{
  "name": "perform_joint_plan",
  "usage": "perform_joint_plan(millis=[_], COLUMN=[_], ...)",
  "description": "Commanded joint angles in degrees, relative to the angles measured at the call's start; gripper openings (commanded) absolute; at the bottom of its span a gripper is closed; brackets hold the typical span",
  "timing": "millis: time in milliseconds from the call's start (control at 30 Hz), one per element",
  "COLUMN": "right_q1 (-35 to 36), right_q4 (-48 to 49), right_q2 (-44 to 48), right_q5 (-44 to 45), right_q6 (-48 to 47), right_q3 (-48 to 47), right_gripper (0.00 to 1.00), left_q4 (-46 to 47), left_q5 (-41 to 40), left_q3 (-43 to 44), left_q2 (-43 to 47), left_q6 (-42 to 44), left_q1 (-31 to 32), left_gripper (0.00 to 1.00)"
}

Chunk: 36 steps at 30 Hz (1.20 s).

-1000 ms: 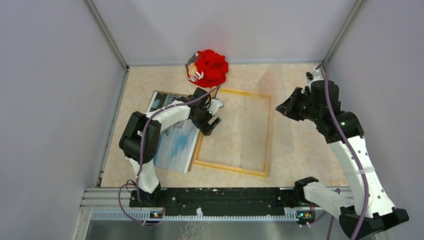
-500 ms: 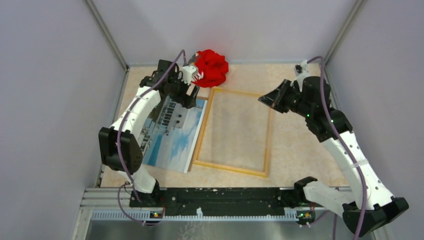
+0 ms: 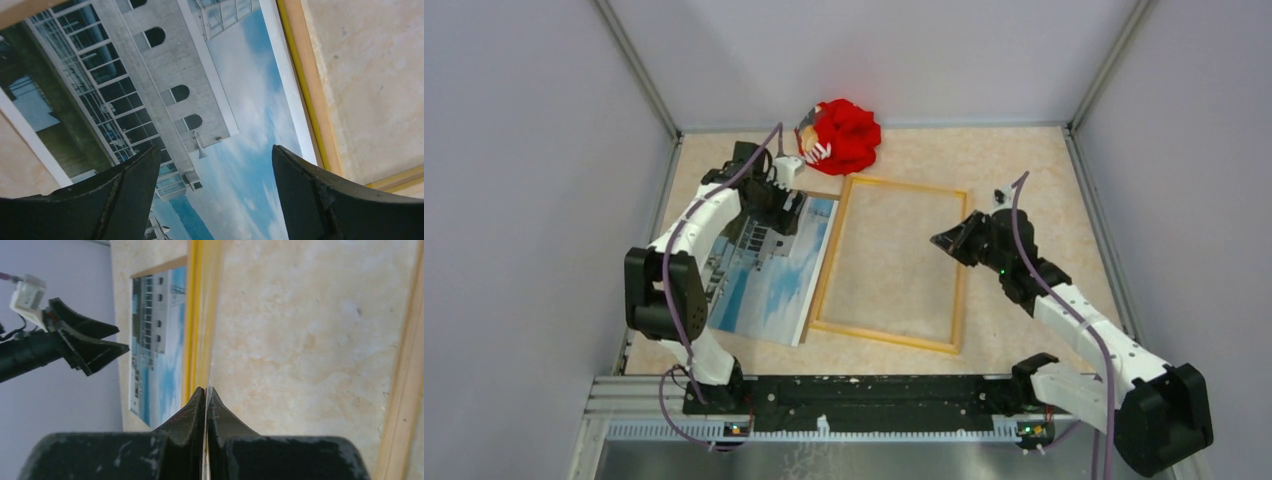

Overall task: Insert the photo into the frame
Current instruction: Place the photo frame item in the photo frame.

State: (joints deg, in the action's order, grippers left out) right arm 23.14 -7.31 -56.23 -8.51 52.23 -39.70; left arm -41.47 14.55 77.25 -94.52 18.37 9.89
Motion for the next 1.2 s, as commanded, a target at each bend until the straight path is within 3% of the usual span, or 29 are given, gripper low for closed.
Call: perform_joint_plan(millis=[0, 133, 400, 500, 600, 667, 1167], right_q1=[0.33, 0.32, 0.33, 0.33, 0.25, 0.02, -7.92], right_q4=[12.98, 12.72, 10.17, 9.16, 6.09, 3.23, -1.35], right_q2=[1.36, 2.71, 4.70, 4.90, 4.54, 3.88, 1.59], right_q5=[3.14, 4.22, 4.06, 2.51, 2.12, 2.68, -2.07], right_q6=[4.07, 4.90, 3.84, 2.73, 1.13, -0.01, -5.97], right_q3=[6.59, 8.20, 9.75, 10.66, 9.85, 8.48, 4.02], right_gripper=[0.00, 0.00, 0.00, 0.14, 0.35, 0.40, 0.39], left_q4=[3.26, 5.08, 6.39, 6.90, 7.19, 7.30, 7.15], left_q5=[1.05, 3.06, 8.34, 8.38, 7.97, 7.75, 6.88], left_q3=[-3.17, -5.81, -8.58, -8.85, -8.72, -8.61, -7.74], left_q2=[-1.62, -2.56, -4.72, -5.31, -5.92, -6.28, -7.77], left_q6=[0.69, 0.76, 0.38, -0.15, -0.69, -0.83, -1.00], left_q1=[0.37, 0.95, 4.51, 6.38, 7.38, 7.59, 7.86], left_gripper=[0.86, 0.76, 0.43, 0.43, 0.43, 0.43, 0.44])
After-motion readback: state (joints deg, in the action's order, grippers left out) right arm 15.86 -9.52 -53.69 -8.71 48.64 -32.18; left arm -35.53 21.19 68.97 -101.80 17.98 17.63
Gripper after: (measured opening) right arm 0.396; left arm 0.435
